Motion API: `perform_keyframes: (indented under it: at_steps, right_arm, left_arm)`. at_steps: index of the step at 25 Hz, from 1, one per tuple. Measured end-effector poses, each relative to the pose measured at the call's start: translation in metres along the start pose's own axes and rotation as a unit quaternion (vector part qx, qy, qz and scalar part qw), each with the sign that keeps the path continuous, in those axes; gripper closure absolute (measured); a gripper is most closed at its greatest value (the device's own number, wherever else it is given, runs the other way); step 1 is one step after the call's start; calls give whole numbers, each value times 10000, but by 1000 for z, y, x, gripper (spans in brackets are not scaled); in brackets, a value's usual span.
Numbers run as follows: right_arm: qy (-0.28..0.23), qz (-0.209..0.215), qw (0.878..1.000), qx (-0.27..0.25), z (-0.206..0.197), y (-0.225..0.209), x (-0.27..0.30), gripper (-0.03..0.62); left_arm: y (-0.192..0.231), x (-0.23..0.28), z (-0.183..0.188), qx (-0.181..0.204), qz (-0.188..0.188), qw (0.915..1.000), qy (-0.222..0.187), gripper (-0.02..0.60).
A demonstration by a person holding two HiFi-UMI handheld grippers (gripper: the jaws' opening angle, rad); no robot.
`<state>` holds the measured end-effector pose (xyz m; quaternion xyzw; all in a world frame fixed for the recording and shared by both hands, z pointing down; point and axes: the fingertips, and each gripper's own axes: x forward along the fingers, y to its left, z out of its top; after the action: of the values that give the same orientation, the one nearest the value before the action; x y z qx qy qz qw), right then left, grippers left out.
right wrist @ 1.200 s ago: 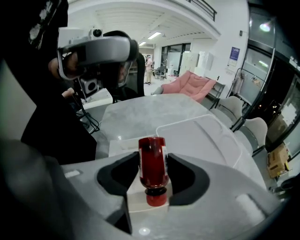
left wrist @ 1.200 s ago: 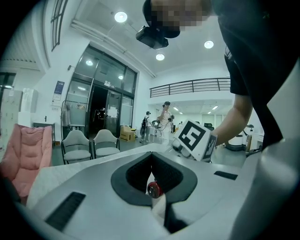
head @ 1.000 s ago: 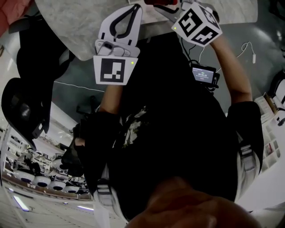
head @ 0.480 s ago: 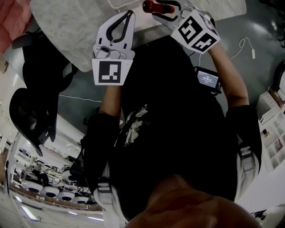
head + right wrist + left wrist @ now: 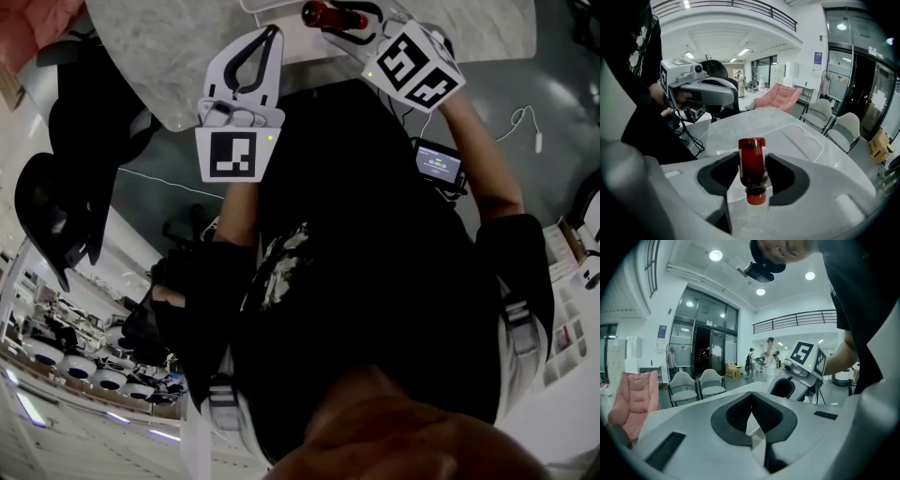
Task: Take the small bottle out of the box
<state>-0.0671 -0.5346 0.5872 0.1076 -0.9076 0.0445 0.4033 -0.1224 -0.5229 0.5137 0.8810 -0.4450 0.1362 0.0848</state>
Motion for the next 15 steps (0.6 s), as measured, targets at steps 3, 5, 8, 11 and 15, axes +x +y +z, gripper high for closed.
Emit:
perform_keyframes:
  at_steps: [3, 5, 8, 11, 15]
  right_arm:
    - [-78, 151, 9998, -98, 1, 1, -1, 405]
    - [-133, 215, 9996, -123, 3, 1, -3, 405]
    - [-244, 277, 9993, -11, 5, 1, -9, 405]
    - [-433, 272, 9987, 84, 11, -2, -18, 405]
    - [-749, 179, 9970, 89, 14, -5, -33, 405]
  left_arm:
    - [-2, 1, -4, -31, 159, 9998, 137, 568]
    - [-4, 3, -2, -19, 257, 9996, 140, 568]
    - [-5, 7, 2, -61, 398, 9991, 101, 568]
    - [-5, 9, 5, -204, 570, 9981, 104, 568]
    - [-8, 8, 6, -61, 715, 9973, 153, 568]
